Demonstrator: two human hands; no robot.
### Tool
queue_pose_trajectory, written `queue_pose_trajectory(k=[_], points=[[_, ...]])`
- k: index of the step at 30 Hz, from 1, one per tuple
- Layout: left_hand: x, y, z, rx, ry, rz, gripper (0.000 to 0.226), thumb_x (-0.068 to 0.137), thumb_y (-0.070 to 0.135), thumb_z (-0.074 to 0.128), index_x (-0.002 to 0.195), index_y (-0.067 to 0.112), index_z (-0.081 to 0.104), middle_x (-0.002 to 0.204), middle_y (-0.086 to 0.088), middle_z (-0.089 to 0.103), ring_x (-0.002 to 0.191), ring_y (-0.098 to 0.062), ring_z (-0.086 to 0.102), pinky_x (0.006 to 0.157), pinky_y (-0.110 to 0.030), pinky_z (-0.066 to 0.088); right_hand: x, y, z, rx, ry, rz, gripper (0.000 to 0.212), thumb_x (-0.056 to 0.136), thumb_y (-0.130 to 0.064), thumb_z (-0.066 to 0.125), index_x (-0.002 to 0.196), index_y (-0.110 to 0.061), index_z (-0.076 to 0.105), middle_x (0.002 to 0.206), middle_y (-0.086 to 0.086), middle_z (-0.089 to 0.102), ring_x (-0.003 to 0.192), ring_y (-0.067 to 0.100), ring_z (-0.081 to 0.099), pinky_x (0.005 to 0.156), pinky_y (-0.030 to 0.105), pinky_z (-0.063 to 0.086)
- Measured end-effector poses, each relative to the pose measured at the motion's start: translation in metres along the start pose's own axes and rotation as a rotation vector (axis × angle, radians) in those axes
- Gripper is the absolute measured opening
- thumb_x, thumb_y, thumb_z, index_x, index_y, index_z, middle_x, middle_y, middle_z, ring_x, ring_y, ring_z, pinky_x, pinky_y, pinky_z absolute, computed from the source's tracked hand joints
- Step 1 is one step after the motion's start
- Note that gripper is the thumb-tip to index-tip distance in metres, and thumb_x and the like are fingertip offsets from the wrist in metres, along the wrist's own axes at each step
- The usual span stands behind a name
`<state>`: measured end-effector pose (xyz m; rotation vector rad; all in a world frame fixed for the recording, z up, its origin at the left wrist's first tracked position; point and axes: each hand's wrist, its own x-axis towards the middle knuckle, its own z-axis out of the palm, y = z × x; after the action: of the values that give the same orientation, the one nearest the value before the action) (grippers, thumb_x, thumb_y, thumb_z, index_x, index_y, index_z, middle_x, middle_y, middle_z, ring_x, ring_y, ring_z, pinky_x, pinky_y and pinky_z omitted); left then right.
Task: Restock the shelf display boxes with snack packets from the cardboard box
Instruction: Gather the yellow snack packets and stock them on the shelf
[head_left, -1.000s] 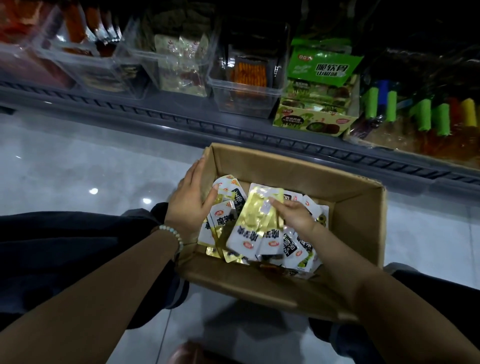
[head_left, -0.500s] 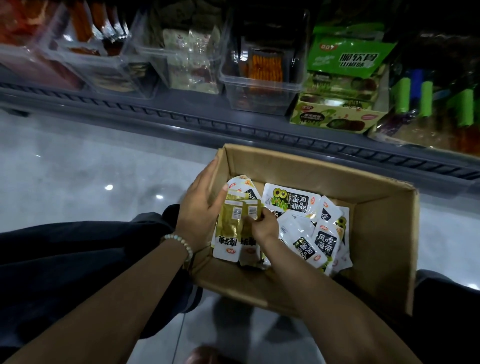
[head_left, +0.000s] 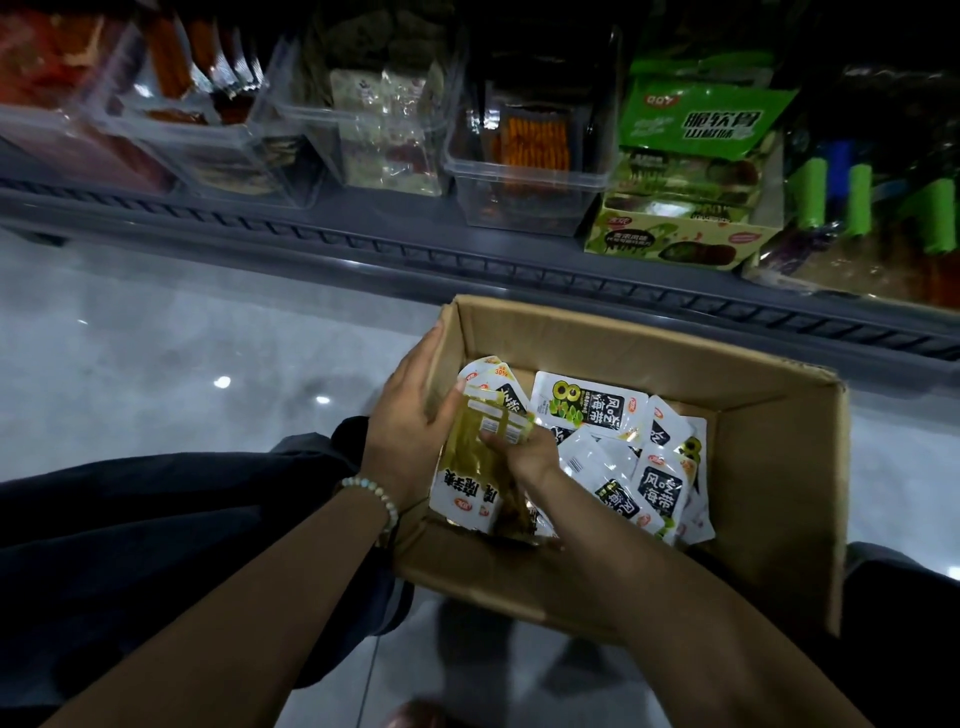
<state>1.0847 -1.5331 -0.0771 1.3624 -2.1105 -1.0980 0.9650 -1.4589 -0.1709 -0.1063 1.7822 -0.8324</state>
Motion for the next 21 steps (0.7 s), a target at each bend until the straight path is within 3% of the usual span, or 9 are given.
queue_pose_trajectory(k=[3, 6, 9, 10, 12, 15, 17, 19, 21], points=[[-0.002, 0.003, -0.001, -0.013, -0.007, 0.028, 0.058, 0.096, 0.035, 0.052, 0.149, 0.030, 0.028, 0.149, 0.011, 0.037, 0.135, -0.004, 0.036, 0.112, -0.033, 0.036, -0.016, -0.012, -0.026, 0.009, -0.035, -0.038, 0.021, 0.080, -0.013, 0.075, 0.099, -0.006, 0.070, 0.103, 0.011, 0.071, 0.081, 0.018, 0.065, 0.066, 0.017, 0.053], [-0.001, 0.002, -0.003, 0.074, -0.077, 0.012, 0.063, 0.096, 0.048, 0.043, 0.151, 0.032, 0.018, 0.155, 0.009, 0.029, 0.140, -0.009, 0.029, 0.114, -0.038, 0.031, -0.033, -0.031, -0.058, 0.027, -0.073, -0.054, 0.024, 0.079, -0.022, 0.078, 0.092, -0.008, 0.064, 0.096, 0.004, 0.069, 0.084, 0.015, 0.062, 0.069, 0.022, 0.050], [0.001, 0.017, -0.004, 0.207, -0.093, -0.002, 0.071, 0.093, 0.058, 0.035, 0.152, 0.028, 0.009, 0.160, 0.002, 0.011, 0.146, -0.015, 0.009, 0.119, -0.044, 0.016, -0.032, -0.046, -0.092, 0.006, -0.101, -0.106, 0.108, 0.042, -0.066, 0.086, 0.126, -0.007, 0.053, 0.126, 0.006, 0.061, 0.108, 0.020, 0.060, 0.093, 0.036, 0.051], [0.003, 0.029, -0.005, 0.220, -0.097, 0.008, 0.073, 0.093, 0.059, 0.036, 0.152, 0.027, 0.010, 0.160, 0.002, 0.009, 0.146, -0.015, 0.006, 0.120, -0.042, 0.012, -0.031, -0.052, -0.105, 0.019, -0.105, -0.153, 0.119, 0.036, -0.069, 0.085, 0.130, -0.007, 0.051, 0.130, 0.007, 0.058, 0.113, 0.022, 0.059, 0.098, 0.039, 0.049], [0.009, 0.065, -0.009, 0.110, -0.205, -0.023, 0.077, 0.084, 0.070, 0.042, 0.148, 0.027, 0.029, 0.155, 0.000, 0.025, 0.142, -0.017, 0.021, 0.118, -0.040, 0.019, -0.059, -0.083, -0.125, 0.043, -0.125, -0.207, 0.098, 0.044, -0.057, 0.088, 0.121, -0.005, 0.060, 0.121, 0.010, 0.065, 0.110, 0.026, 0.063, 0.101, 0.043, 0.047], [0.017, 0.135, -0.021, -0.396, -0.642, -0.345, 0.065, 0.071, 0.071, 0.054, 0.120, 0.028, 0.058, 0.127, 0.000, 0.062, 0.111, -0.015, 0.059, 0.099, -0.033, 0.045, -0.125, -0.143, -0.143, 0.130, -0.169, -0.331, 0.040, 0.078, -0.024, 0.075, 0.110, -0.001, 0.066, 0.110, 0.013, 0.069, 0.099, 0.023, 0.067, 0.096, 0.040, 0.050], [0.019, 0.171, -0.031, -0.524, -0.827, -0.424, 0.049, 0.071, 0.051, 0.064, 0.111, 0.023, 0.063, 0.112, -0.004, 0.070, 0.098, -0.020, 0.066, 0.089, -0.033, 0.052, -0.153, -0.166, -0.157, 0.156, -0.155, -0.408, 0.034, 0.084, -0.016, 0.068, 0.114, 0.000, 0.063, 0.113, 0.014, 0.068, 0.099, 0.023, 0.066, 0.096, 0.037, 0.050], [0.021, 0.199, -0.043, -0.526, -0.844, -0.383, 0.057, 0.068, 0.039, 0.071, 0.115, 0.008, 0.064, 0.109, -0.011, 0.071, 0.089, -0.023, 0.068, 0.079, -0.033, 0.056, -0.182, -0.184, -0.169, 0.178, -0.134, -0.451, 0.038, 0.084, -0.015, 0.068, 0.118, 0.001, 0.061, 0.117, 0.016, 0.066, 0.107, 0.028, 0.063, 0.099, 0.042, 0.048], [0.021, 0.224, -0.062, -0.432, -0.828, -0.270, 0.046, 0.074, 0.033, 0.072, 0.109, 0.004, 0.067, 0.099, -0.010, 0.073, 0.080, -0.019, 0.069, 0.069, -0.027, 0.057, -0.210, -0.196, -0.182, 0.169, -0.116, -0.501, 0.033, 0.082, -0.016, 0.070, 0.112, -0.003, 0.065, 0.110, 0.014, 0.069, 0.104, 0.028, 0.064, 0.098, 0.043, 0.048]])
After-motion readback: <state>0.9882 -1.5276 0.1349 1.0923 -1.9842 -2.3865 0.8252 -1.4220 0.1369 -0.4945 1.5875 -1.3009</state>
